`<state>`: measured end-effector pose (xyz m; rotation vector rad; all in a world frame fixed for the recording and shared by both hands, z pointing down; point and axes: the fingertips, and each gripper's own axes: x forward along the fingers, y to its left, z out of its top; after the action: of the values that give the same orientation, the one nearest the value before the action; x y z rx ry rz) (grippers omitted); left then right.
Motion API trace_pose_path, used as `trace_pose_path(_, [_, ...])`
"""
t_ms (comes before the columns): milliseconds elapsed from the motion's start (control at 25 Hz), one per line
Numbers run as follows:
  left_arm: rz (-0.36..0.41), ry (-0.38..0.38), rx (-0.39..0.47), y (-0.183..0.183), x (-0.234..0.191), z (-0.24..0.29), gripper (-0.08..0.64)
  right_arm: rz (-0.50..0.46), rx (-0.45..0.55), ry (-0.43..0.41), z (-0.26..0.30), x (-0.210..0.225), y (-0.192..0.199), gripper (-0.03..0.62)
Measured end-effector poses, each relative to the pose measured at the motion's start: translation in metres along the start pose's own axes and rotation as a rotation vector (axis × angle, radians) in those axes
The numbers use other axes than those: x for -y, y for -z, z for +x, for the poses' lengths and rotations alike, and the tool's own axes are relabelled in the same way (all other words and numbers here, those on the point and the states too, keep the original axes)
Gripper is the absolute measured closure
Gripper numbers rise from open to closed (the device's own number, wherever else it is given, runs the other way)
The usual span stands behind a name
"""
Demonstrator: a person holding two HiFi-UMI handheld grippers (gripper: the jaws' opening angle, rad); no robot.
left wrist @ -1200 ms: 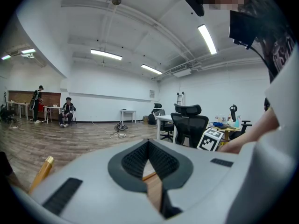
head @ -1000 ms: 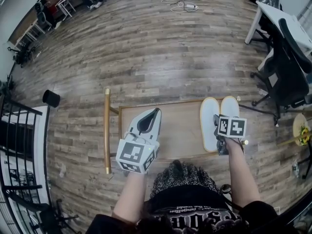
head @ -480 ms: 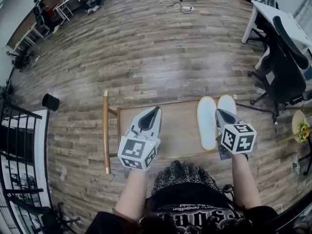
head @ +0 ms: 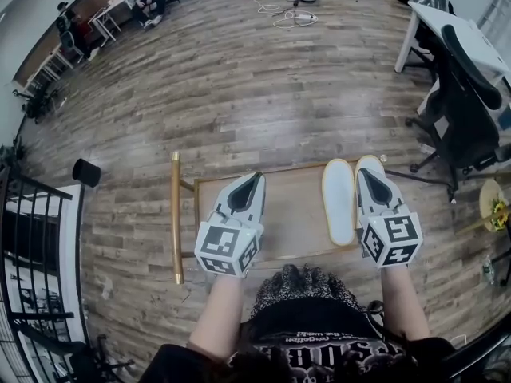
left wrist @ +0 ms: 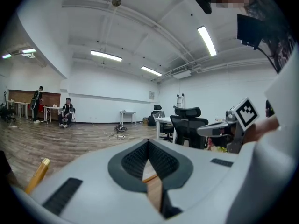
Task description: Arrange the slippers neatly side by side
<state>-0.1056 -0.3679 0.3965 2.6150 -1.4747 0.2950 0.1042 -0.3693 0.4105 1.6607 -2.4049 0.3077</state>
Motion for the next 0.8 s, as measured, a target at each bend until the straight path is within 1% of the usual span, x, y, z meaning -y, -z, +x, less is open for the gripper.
trace_pose_path(80, [0.001, -0.014, 0.002, 0.000, -0.001, -0.002, 0.558, 0.009, 0.021, 0.014, -0.003, 0.002, -0.007, 0.588])
trace_pose_path(160, [0.003, -0.019, 0.006, -0.002, -0.001, -0.004, 0.558, 0.023, 0.048, 0.006, -0.005, 0.001, -0.014, 0.588])
trace_pose_path(320, [-0.005, -0.023, 0.020, -0.009, 0.002, -0.007, 0.558, 0.013, 0.079, -0.002, -0.007, 0.000, -0.024, 0.588])
trace_pose_path(560, [0.001, -0.027, 0.043, -0.017, 0.007, -0.011, 0.558, 0.010, 0.079, -0.003, -0.011, -0.002, -0.025, 0.588])
trace_pose_path(800, [-0.003, -0.038, 0.040, -0.013, 0.007, -0.014, 0.558, 0.004, 0.072, -0.012, -0.012, -0.003, -0.024, 0.589])
